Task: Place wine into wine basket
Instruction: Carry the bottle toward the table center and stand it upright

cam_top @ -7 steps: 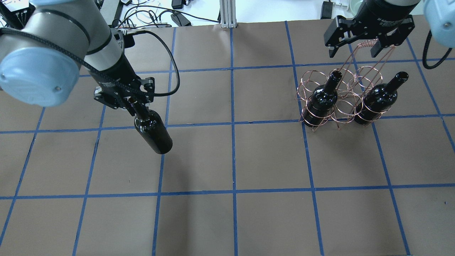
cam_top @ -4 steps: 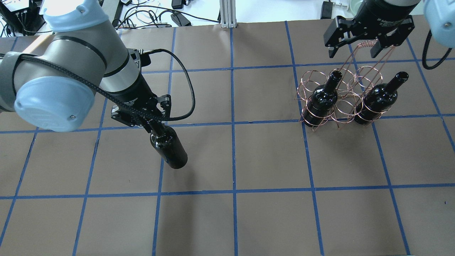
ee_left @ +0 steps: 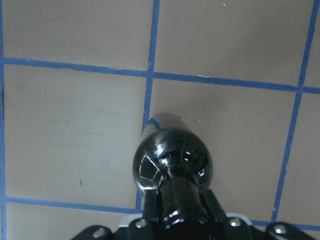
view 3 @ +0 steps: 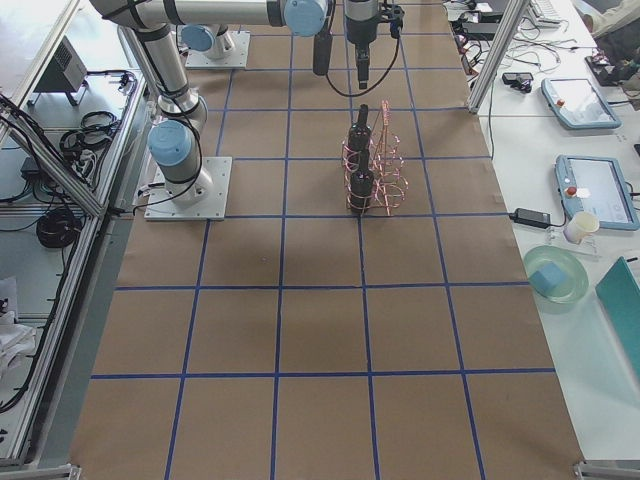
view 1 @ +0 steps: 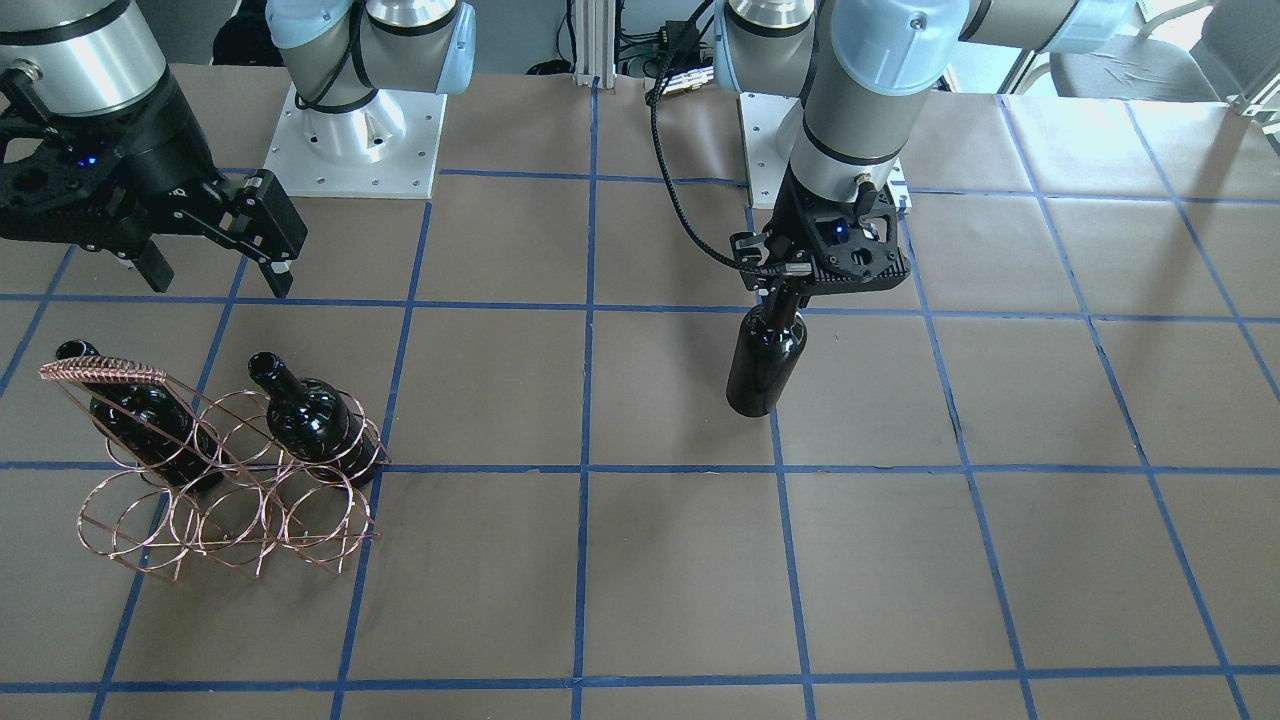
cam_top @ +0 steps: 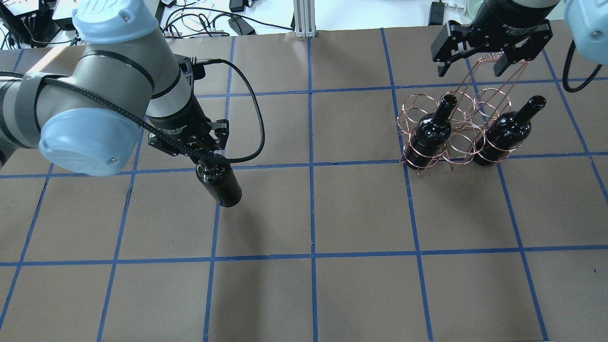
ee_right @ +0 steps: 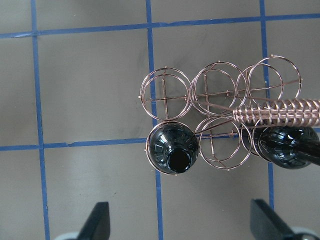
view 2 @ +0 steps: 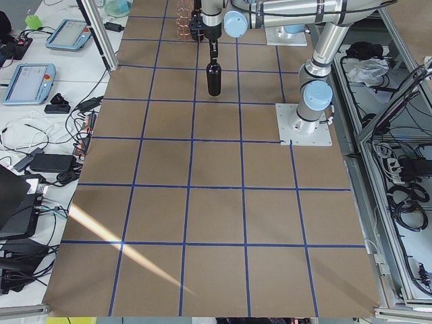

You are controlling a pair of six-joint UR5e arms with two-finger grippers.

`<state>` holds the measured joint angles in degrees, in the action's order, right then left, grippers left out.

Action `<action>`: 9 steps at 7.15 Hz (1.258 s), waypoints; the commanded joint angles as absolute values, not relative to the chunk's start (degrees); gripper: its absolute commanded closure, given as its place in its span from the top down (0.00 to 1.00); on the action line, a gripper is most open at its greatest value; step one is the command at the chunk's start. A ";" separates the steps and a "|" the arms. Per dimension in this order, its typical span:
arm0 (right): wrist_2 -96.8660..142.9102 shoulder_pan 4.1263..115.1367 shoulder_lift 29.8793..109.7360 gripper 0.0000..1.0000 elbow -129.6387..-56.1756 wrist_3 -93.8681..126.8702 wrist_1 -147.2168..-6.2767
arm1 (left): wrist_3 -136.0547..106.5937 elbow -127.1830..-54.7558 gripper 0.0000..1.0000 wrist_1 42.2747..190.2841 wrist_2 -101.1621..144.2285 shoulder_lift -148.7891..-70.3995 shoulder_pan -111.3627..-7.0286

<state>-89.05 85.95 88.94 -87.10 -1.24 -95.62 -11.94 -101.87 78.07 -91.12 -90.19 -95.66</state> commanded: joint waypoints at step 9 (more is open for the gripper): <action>-89.03 85.96 88.86 0.99 -87.10 -1.23 -95.10 | -12.30 -103.36 0.81 79.19 -88.60 -91.14 -95.27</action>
<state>-89.03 85.90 88.93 -87.10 -1.21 -95.16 -12.07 -103.35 79.18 -88.77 -91.05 -95.27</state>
